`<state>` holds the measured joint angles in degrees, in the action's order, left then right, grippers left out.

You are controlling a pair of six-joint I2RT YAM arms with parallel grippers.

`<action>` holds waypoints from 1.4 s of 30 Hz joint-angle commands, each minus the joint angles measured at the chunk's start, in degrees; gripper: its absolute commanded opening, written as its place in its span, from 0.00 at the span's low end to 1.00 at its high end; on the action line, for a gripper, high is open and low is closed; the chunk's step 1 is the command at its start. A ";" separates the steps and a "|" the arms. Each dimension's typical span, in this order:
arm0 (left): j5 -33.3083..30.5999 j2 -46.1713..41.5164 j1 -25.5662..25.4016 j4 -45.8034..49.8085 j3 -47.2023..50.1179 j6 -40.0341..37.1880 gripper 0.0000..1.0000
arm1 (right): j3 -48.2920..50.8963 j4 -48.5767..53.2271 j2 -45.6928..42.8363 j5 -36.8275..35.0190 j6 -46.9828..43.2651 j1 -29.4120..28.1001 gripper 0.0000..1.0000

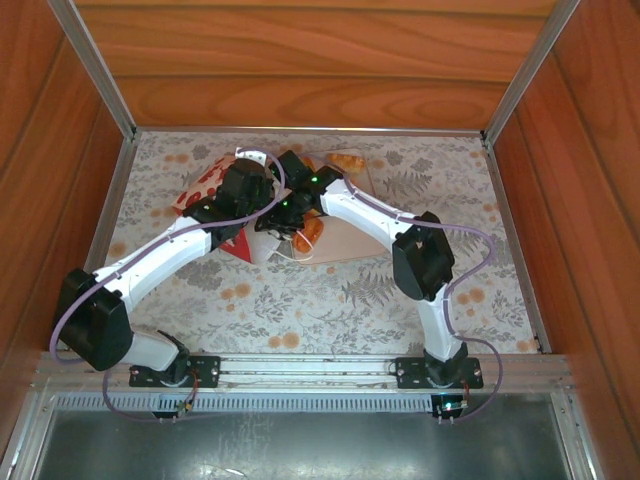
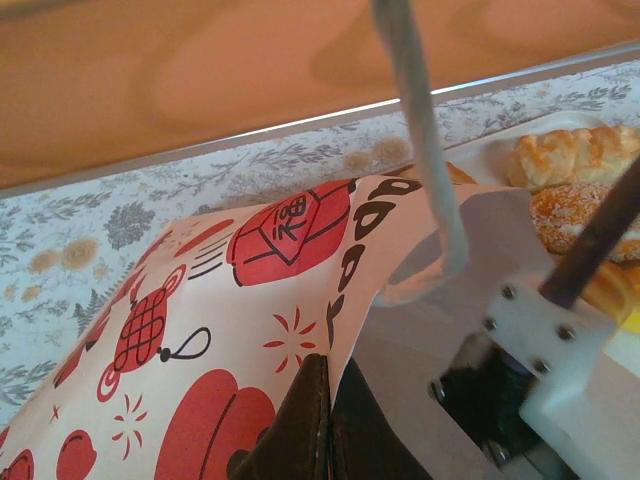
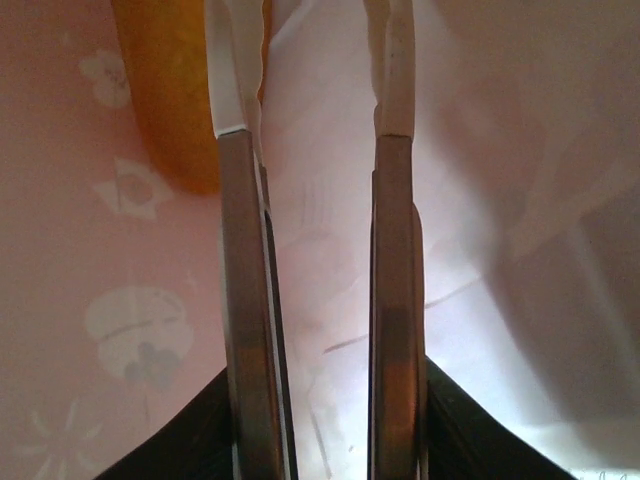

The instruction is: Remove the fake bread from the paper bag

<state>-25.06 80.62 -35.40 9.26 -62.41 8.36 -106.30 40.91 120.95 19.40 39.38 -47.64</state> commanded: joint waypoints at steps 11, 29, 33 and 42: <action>3.35 -4.33 -0.31 1.85 -0.43 -2.05 0.00 | -8.38 2.85 4.87 -6.92 0.34 -0.26 0.48; 5.43 -1.83 -0.34 2.02 -1.57 -1.73 0.00 | -10.37 1.38 8.41 -3.95 -1.65 -0.33 0.52; 5.67 -1.06 -0.42 1.99 -2.27 -0.81 0.00 | -10.33 0.37 8.65 -3.60 -2.41 -0.75 0.51; 5.99 -0.84 -0.48 1.78 -3.18 -1.12 0.00 | -4.33 -4.67 5.68 -2.06 -3.43 -1.49 0.50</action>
<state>-21.78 79.50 -35.27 11.92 -63.48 7.49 -112.71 38.72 128.95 15.38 37.30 -48.16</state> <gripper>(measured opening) 0.048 0.499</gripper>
